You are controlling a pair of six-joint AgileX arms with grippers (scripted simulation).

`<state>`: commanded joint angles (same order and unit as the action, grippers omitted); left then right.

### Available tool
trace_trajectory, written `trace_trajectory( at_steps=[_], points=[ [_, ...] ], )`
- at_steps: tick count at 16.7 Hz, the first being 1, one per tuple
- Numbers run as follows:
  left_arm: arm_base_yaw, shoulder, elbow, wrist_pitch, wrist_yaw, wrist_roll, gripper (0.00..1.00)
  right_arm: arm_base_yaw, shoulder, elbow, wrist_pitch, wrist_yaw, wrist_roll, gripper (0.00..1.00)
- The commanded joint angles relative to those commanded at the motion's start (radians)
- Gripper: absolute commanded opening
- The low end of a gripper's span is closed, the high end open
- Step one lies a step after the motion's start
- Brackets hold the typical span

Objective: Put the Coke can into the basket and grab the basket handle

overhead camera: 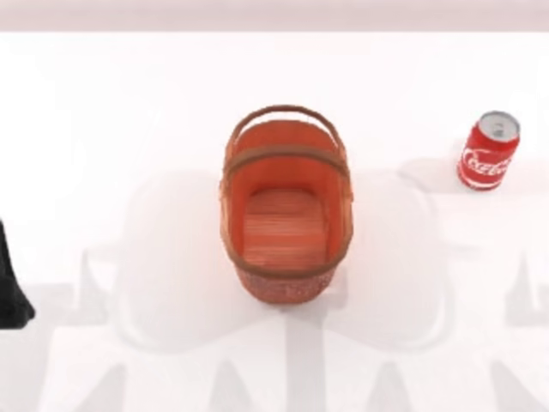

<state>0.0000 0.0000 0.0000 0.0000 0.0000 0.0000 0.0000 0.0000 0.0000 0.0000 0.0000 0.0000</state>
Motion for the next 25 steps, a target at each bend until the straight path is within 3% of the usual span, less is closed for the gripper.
trace_trajectory(
  at_steps=[5, 9, 25],
  points=[
    [0.000, 0.000, 0.000, 0.000, 0.000, 0.000, 1.00, 0.007, 0.060, 0.060, -0.048, -0.002, -0.020, 1.00],
    [0.000, 0.000, 0.000, 0.000, 0.000, 0.000, 1.00, 0.026, 0.287, 0.284, -0.209, -0.003, -0.087, 1.00],
    [0.000, 0.000, 0.000, 0.000, 0.000, 0.000, 1.00, 0.124, 2.007, 1.921, -1.198, 0.003, -0.495, 1.00]
  ],
)
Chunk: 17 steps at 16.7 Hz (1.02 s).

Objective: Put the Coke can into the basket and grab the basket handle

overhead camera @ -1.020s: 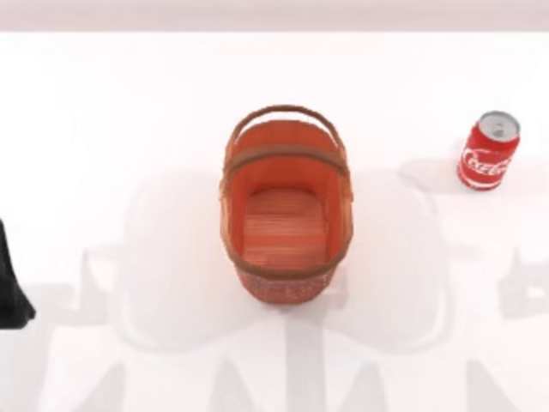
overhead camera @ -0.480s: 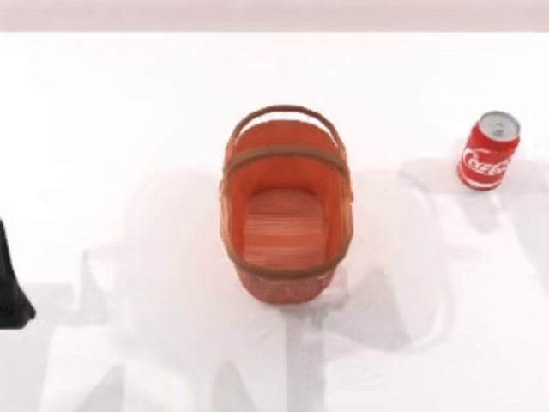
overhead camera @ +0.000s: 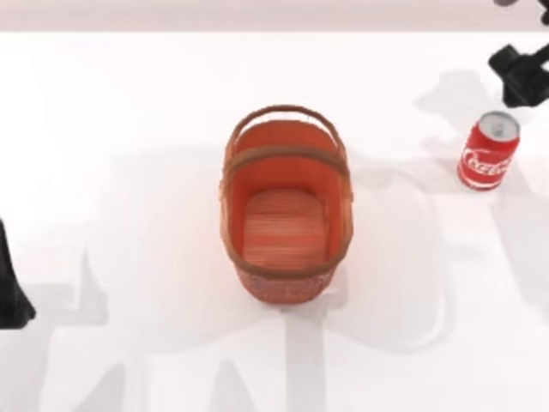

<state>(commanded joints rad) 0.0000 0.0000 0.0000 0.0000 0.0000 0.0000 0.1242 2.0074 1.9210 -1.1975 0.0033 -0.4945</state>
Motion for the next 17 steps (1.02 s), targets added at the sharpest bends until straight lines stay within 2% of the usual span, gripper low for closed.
trace_trajectory(
  at_steps=[4, 7, 14, 17],
  points=[
    [0.000, 0.000, 0.000, 0.000, 0.000, 0.000, 1.00, 0.016, 0.293, 0.276, -0.170, 0.001, -0.068, 1.00],
    [0.000, 0.000, 0.000, 0.000, 0.000, 0.000, 1.00, 0.023, 0.407, 0.382, -0.242, 0.002, -0.096, 1.00],
    [0.000, 0.000, 0.000, 0.000, 0.000, 0.000, 1.00, 0.019, 0.431, 0.397, -0.252, 0.002, -0.102, 1.00],
    [0.000, 0.000, 0.000, 0.000, 0.000, 0.000, 1.00, 0.023, 0.427, 0.324, -0.182, 0.002, -0.103, 1.00]
  ],
)
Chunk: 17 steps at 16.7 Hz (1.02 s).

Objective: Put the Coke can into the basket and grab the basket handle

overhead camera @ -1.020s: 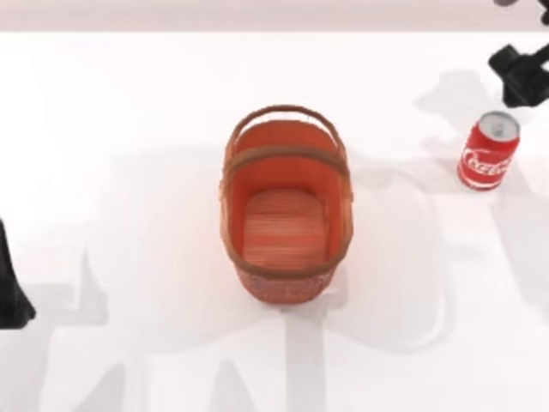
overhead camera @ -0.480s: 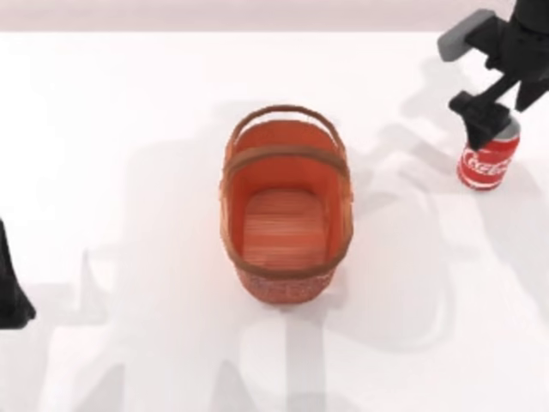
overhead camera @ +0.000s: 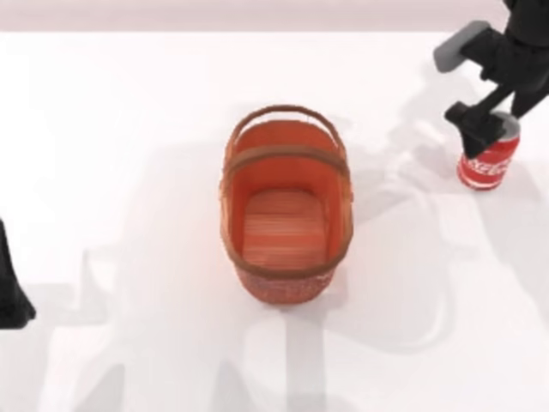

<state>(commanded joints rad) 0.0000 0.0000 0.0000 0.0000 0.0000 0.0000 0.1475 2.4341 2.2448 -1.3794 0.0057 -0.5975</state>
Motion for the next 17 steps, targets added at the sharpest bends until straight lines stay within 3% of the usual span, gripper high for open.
trace_trajectory(
  at_steps=[4, 8, 17],
  points=[
    [0.000, 0.000, 0.000, 0.000, 0.000, 0.000, 1.00, 0.002, -0.002, -0.123, 0.120, 0.000, 0.002, 1.00],
    [0.000, 0.000, 0.000, 0.000, 0.000, 0.000, 1.00, 0.002, -0.002, -0.131, 0.127, 0.000, 0.002, 1.00],
    [0.000, 0.000, 0.000, 0.000, 0.000, 0.000, 1.00, 0.002, -0.002, -0.131, 0.127, 0.000, 0.002, 0.32]
  ],
)
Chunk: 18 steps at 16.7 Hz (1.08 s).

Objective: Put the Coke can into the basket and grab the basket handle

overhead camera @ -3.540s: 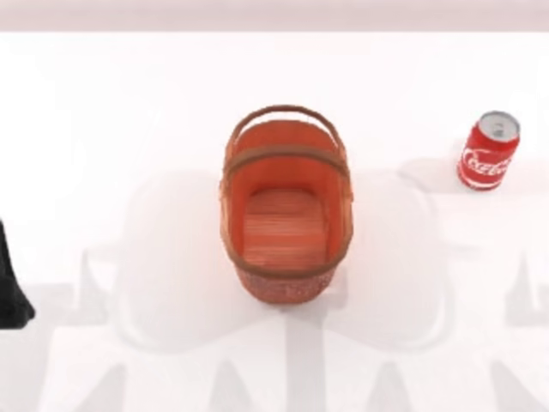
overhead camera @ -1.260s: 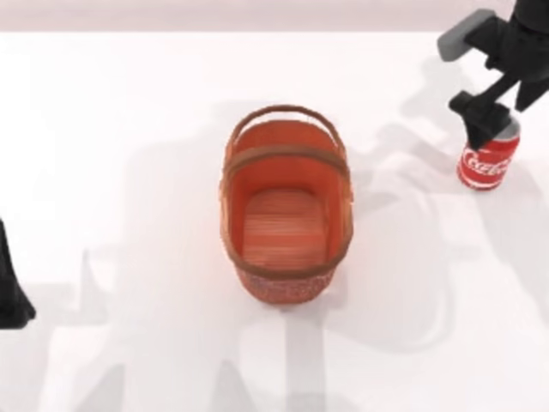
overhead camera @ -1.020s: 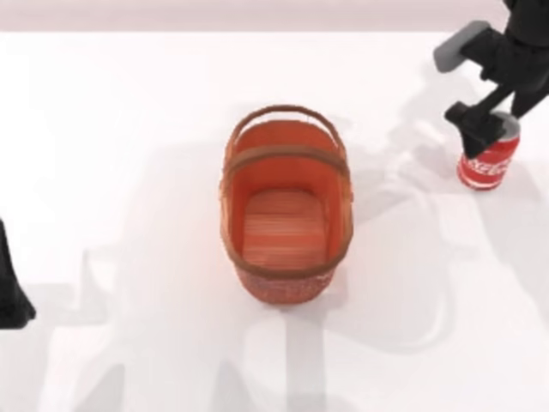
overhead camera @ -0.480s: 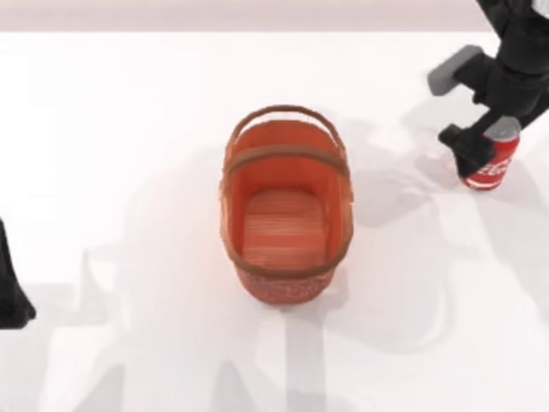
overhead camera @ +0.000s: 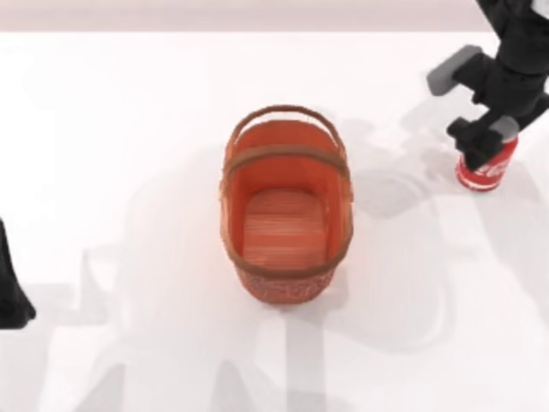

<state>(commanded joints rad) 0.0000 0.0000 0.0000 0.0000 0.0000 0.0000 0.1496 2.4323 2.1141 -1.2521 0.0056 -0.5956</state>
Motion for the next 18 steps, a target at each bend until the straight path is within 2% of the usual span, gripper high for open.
trace_trajectory(
  at_steps=[4, 5, 14, 16, 18],
  points=[
    [0.000, 0.000, 0.000, 0.000, 0.000, 0.000, 1.00, 0.000, 0.000, 0.000, 0.000, 0.000, 0.000, 0.02],
    [0.000, 0.000, 0.000, 0.000, 0.000, 0.000, 1.00, 0.000, 0.000, 0.000, 0.000, 0.000, 0.000, 0.00],
    [0.000, 0.000, 0.000, 0.000, 0.000, 0.000, 1.00, -0.003, 0.000, 0.000, 0.000, 0.000, 0.002, 0.00],
    [0.000, 0.000, 0.000, 0.000, 0.000, 0.000, 1.00, 0.002, 0.000, -0.017, 0.030, -0.020, 0.012, 0.00],
    [0.000, 0.000, 0.000, 0.000, 0.000, 0.000, 1.00, 0.012, -0.003, -0.054, 0.104, -0.067, 0.037, 0.00]
  ],
)
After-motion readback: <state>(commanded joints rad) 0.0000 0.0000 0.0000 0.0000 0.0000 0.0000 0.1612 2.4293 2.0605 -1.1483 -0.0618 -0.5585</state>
